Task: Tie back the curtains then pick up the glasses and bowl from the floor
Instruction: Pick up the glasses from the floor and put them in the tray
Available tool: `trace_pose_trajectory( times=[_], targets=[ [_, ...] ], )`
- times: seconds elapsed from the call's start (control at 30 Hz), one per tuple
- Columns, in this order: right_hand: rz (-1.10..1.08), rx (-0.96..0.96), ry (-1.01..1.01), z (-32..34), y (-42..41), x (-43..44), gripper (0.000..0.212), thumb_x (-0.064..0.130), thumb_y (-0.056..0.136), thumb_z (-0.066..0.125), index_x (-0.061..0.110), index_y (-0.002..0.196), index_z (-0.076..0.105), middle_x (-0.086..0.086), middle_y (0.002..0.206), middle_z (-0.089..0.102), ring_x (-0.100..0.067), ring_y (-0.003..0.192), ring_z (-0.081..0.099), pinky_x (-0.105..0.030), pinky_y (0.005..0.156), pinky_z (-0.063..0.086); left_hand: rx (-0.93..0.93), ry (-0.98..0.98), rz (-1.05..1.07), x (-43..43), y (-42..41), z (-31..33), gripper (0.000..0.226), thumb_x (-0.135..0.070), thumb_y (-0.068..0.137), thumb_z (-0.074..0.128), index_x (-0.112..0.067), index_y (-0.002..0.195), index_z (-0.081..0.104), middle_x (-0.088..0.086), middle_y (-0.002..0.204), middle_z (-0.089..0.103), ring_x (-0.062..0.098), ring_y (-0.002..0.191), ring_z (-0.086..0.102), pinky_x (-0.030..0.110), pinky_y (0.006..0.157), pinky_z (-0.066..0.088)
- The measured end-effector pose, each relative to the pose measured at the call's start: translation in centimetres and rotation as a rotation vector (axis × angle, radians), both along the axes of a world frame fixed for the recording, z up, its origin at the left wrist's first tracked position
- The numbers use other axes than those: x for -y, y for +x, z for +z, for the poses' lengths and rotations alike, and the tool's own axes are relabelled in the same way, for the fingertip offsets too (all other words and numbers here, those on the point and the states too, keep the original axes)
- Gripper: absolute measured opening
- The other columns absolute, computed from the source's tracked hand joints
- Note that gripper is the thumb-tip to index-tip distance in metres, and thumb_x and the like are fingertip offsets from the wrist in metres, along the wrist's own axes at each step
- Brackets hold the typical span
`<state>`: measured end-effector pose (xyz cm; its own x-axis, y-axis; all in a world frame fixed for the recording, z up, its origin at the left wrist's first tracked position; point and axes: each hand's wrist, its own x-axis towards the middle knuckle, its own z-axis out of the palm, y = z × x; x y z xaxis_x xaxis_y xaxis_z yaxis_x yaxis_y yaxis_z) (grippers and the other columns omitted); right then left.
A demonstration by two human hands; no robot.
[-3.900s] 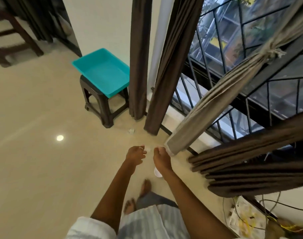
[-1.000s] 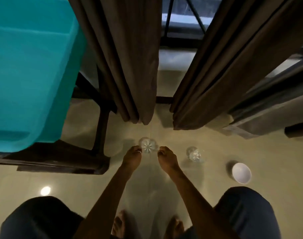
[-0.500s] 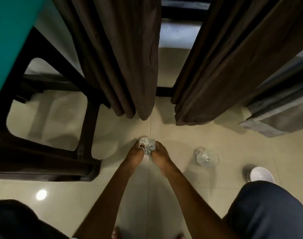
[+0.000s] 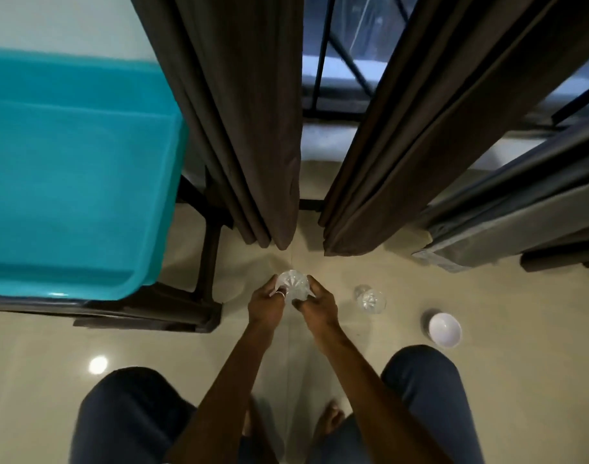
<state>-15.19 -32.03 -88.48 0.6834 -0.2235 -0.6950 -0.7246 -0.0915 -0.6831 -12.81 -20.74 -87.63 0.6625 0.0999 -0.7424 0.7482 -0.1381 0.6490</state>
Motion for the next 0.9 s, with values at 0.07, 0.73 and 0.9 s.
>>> trace_pose_trajectory(
  times=[0.07, 0.73, 0.9],
  targets=[
    [-0.070, 0.018, 0.042, 5.9, -0.7, 0.0, 0.047, 0.005, 0.081, 0.074, 0.025, 0.124, 0.067, 0.003, 0.116, 0.073, -0.018, 0.108, 0.069, -0.035, 0.096, 0.057, 0.062, 0.041, -0.006, 0.0, -0.7, 5.8, 0.026, -0.024, 0.091, 0.066, -0.025, 0.117, 0.071, -0.003, 0.111, 0.074, 0.016, 0.105, 0.068, 0.038, 0.099, 0.054],
    [-0.225, 0.223, -0.106, 44.8, -11.5, -2.8, 0.028, 0.017, 0.093, 0.069, 0.019, 0.122, 0.069, -0.001, 0.118, 0.073, -0.020, 0.107, 0.070, -0.043, 0.103, 0.053, 0.230, 0.113, 0.058, -0.6, -11.7, 44.3, 0.009, -0.020, 0.095, 0.063, -0.026, 0.089, 0.065, 0.003, 0.093, 0.072, 0.020, 0.091, 0.071, 0.034, 0.092, 0.057],
    [-0.168, 0.253, -0.153, 45.8, -12.7, -3.5, 0.039, 0.015, 0.094, 0.068, 0.019, 0.133, 0.064, 0.000, 0.127, 0.070, -0.023, 0.111, 0.069, -0.045, 0.097, 0.057, 0.281, 0.114, 0.084, -1.3, -13.4, 46.7, 0.006, -0.023, 0.094, 0.064, -0.023, 0.100, 0.065, -0.001, 0.096, 0.071, 0.015, 0.087, 0.069, 0.022, 0.079, 0.055]
  ],
)
